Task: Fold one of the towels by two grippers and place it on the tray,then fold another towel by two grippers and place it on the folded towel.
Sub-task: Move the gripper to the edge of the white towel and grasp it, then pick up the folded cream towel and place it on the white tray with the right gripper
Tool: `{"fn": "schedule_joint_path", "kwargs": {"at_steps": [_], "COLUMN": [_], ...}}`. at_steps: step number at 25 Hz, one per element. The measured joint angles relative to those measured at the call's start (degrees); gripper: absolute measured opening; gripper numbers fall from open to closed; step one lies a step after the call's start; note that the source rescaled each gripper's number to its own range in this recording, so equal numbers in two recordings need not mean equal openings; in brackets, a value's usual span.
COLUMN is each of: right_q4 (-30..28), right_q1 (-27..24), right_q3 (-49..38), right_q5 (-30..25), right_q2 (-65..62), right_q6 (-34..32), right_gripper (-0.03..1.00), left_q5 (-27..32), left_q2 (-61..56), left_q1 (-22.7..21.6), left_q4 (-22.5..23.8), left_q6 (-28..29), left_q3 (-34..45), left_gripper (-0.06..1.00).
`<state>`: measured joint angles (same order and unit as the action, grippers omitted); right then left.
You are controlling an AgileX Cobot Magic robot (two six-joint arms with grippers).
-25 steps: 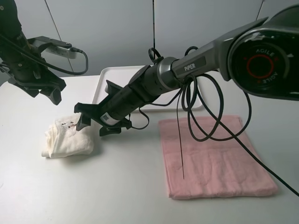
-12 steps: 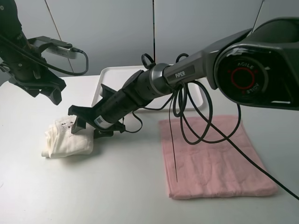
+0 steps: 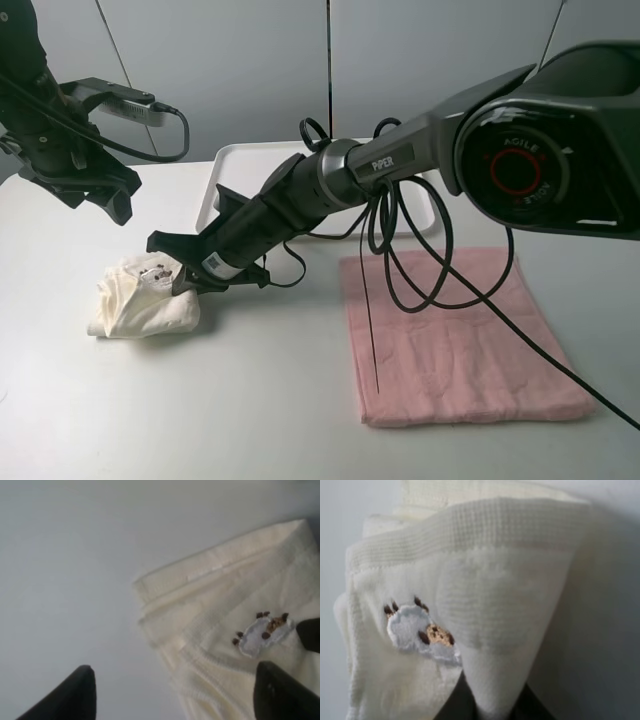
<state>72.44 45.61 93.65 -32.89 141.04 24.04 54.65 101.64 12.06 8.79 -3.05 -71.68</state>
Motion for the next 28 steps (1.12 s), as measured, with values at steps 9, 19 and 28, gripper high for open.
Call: {"fn": "schedule_joint_path", "kwargs": {"at_steps": [9,19,28], "right_q4": [-1.58,-7.34,-10.39], "right_q1": [-0.43,-10.00,-18.62], "right_q3": [6.44,9.80,9.80], "right_q5": [-3.55,-5.34,-7.34], "right_q2": [-1.56,-2.45,-2.49], "right_q6": [1.61,-0.73,-1.61], "right_gripper": [0.06,0.06,0.06], "left_q5": [0.51,1.24,1.34], "left_q2": [-0.10,-0.45,-0.45], "left_q1": [0.00,0.00,0.00], "left_q4": [-0.28,-0.18,-0.04], "left_q6": [0.00,0.00,0.00], "left_q3": [-0.15,-0.42,-0.42], "left_gripper": [0.83,0.83,0.83]}}
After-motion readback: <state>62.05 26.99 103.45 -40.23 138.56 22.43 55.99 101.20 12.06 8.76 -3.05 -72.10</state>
